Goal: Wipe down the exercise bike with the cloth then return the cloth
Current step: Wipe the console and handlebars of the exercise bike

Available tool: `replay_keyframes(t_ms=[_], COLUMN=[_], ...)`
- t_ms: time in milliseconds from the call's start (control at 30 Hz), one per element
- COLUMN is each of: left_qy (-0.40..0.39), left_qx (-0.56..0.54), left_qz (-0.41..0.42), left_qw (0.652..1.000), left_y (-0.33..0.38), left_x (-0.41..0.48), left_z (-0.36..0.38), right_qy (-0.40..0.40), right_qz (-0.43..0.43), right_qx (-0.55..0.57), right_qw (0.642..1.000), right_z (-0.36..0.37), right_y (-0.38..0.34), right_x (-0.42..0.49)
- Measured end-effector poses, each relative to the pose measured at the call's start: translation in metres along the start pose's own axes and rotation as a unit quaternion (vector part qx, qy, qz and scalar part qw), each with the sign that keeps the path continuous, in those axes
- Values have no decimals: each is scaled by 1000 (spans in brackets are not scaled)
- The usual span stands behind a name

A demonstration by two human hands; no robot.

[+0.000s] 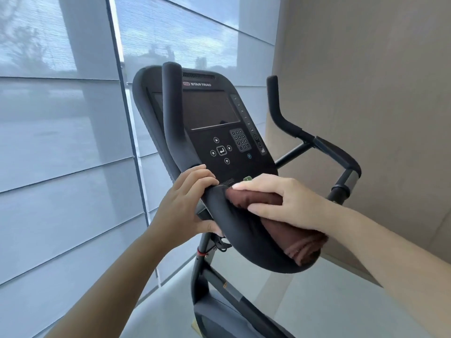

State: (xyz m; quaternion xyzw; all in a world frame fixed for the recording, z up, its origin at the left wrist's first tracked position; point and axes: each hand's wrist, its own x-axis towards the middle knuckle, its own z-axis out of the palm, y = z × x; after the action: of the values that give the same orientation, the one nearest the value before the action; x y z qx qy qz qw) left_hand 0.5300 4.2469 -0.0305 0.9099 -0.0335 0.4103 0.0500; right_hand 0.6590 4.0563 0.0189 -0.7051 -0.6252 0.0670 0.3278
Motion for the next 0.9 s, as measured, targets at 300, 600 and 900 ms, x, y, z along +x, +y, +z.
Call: replay_keyframes(t_ms=[300, 600, 900], left_qy=[13, 1, -1], left_qx=[-8, 19, 1], left_qz=[-50, -76, -76], left_qw=[999, 997, 997], left_y=[6, 10, 15], left_x=[2, 3, 2], left_z=[2, -4, -10], right_qy=[2, -61, -42], right_qz=[-42, -46, -51], right_qx=[92, 120, 107], right_qw=[995, 990, 992], right_z=[1, -16, -9], right_y=[6, 34, 17], right_x=[21, -7, 7])
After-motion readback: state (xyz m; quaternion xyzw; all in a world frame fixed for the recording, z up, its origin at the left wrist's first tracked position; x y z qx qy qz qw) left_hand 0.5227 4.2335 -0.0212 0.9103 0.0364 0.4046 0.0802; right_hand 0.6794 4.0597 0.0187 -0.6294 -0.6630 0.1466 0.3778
